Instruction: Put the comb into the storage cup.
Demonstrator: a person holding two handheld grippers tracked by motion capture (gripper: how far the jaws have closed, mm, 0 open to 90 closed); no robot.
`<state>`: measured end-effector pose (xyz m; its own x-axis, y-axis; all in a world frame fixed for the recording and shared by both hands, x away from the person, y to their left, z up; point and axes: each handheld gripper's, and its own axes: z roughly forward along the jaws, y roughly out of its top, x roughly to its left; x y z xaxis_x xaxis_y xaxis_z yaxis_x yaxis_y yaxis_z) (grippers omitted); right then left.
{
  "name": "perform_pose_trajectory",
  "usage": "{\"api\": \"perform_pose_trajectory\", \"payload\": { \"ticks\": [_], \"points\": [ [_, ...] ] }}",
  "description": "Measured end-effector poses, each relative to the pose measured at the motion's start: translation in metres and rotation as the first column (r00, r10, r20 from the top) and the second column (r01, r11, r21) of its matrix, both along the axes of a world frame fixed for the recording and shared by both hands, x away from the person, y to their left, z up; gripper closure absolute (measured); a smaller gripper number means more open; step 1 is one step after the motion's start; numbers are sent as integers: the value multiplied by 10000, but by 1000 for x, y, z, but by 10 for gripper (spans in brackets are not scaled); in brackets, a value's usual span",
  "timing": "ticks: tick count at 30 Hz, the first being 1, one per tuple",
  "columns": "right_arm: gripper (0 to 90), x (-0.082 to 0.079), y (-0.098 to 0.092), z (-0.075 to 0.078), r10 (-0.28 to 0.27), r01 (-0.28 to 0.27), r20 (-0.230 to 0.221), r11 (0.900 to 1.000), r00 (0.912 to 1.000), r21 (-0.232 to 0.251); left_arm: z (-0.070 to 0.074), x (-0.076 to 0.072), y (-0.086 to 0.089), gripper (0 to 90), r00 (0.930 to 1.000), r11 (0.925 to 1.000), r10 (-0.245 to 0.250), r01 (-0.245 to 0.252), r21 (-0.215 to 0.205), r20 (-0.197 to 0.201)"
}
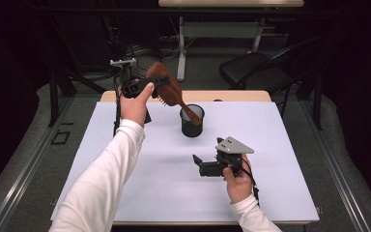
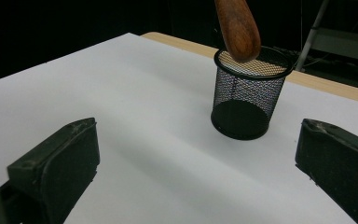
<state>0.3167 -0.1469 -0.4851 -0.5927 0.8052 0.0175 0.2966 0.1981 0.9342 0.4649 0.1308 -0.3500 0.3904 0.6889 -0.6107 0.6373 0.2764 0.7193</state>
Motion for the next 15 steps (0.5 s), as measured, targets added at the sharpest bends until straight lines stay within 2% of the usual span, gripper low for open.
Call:
{"api": "perform_pose_trajectory", "payload": {
  "ticks": [9, 15],
  "points": [
    [0, 2, -3, 2, -46, 46, 36, 9998, 10000, 182, 2, 8, -6, 503, 9999, 9998, 105, -105, 143, -38],
    [0, 0, -7, 4, -147, 145, 53, 9995, 9999, 266, -1, 14, -7, 503, 9993, 9992, 359, -358, 156, -46]
  ]
}}
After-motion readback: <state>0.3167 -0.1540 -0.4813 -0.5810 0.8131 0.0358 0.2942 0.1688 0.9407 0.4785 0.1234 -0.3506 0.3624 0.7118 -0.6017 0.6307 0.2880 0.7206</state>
